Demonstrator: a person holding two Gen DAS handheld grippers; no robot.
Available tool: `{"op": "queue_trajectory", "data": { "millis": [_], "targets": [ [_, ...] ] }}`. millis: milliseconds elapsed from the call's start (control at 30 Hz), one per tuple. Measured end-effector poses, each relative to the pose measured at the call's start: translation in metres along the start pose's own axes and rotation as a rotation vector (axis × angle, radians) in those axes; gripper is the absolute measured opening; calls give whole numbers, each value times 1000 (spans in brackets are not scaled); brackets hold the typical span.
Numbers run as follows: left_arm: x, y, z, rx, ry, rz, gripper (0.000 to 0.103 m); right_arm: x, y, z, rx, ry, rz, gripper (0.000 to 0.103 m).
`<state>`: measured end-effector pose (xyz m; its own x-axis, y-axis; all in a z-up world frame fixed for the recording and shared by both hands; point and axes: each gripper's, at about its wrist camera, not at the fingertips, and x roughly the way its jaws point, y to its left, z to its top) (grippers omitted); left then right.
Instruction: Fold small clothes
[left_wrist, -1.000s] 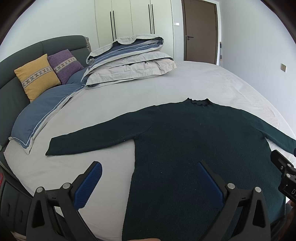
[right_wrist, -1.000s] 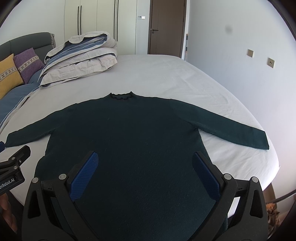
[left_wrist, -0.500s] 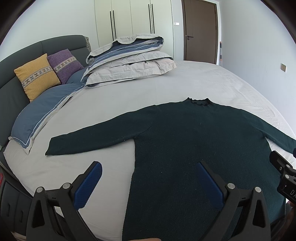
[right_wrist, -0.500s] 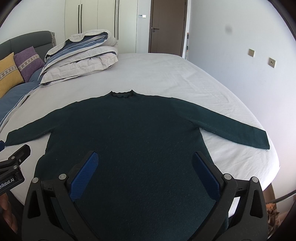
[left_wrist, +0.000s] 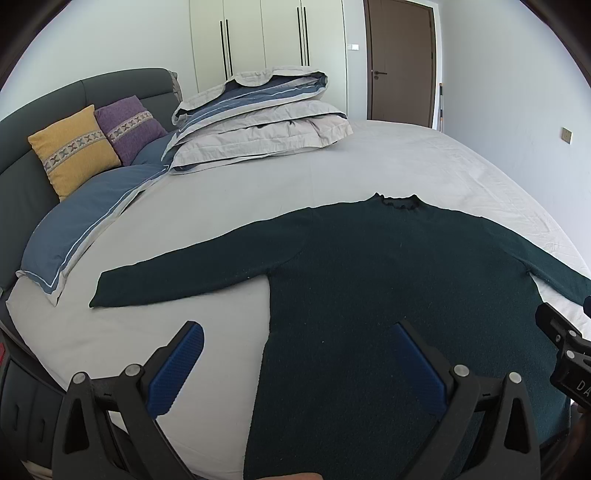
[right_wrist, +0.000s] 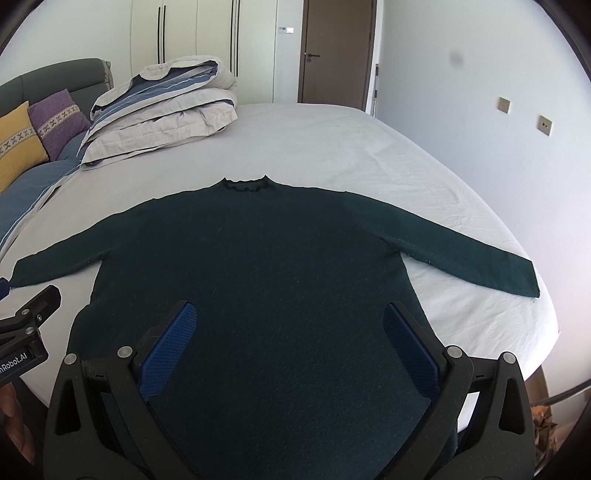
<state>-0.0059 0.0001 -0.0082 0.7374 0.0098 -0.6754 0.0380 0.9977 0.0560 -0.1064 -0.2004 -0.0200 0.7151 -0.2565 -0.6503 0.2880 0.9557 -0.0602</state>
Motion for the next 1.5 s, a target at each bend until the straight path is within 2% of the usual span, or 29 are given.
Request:
{"op": "queue_trajectory", "data": {
  "millis": [700, 767, 833, 900, 1000, 1100, 1233, 1300, 1400, 1433, 1500],
  "targets": [
    [4, 6, -7, -25, 6, -24, 103, 8, -2, -3, 11, 16, 3, 103],
    [6, 6, -9, -36, 3, -41, 103, 10, -10, -4, 37, 13, 10, 103],
    [8, 4, -10, -38, -4, -88, 103, 14, -27, -3, 85, 6, 22, 103],
    [9, 0, -11, -21, -25, -86, 103, 20, -55, -3, 153, -7, 21, 103],
    [17, -11, -12, 38, -26, -50, 103, 36, -120, -4, 312, -4, 12, 103],
    [28, -20, -12, 76, -22, -11, 103, 61, -204, -12, 506, 25, -2, 103],
    [42, -38, -9, 181, -26, 64, 103, 87, -327, -38, 785, 14, -20, 96],
    [48, -47, -6, 232, -36, 90, 103, 100, -384, -55, 945, -11, 5, 95],
    [59, -55, 1, 254, -6, 64, 103, 118, -445, -80, 1098, -12, -9, 89],
    [63, -56, 4, 247, 6, 45, 103, 124, -458, -85, 1120, -27, 3, 83],
    [72, -58, 10, 216, 39, -32, 103, 134, -479, -86, 1141, -68, 37, 80]
  ]
}}
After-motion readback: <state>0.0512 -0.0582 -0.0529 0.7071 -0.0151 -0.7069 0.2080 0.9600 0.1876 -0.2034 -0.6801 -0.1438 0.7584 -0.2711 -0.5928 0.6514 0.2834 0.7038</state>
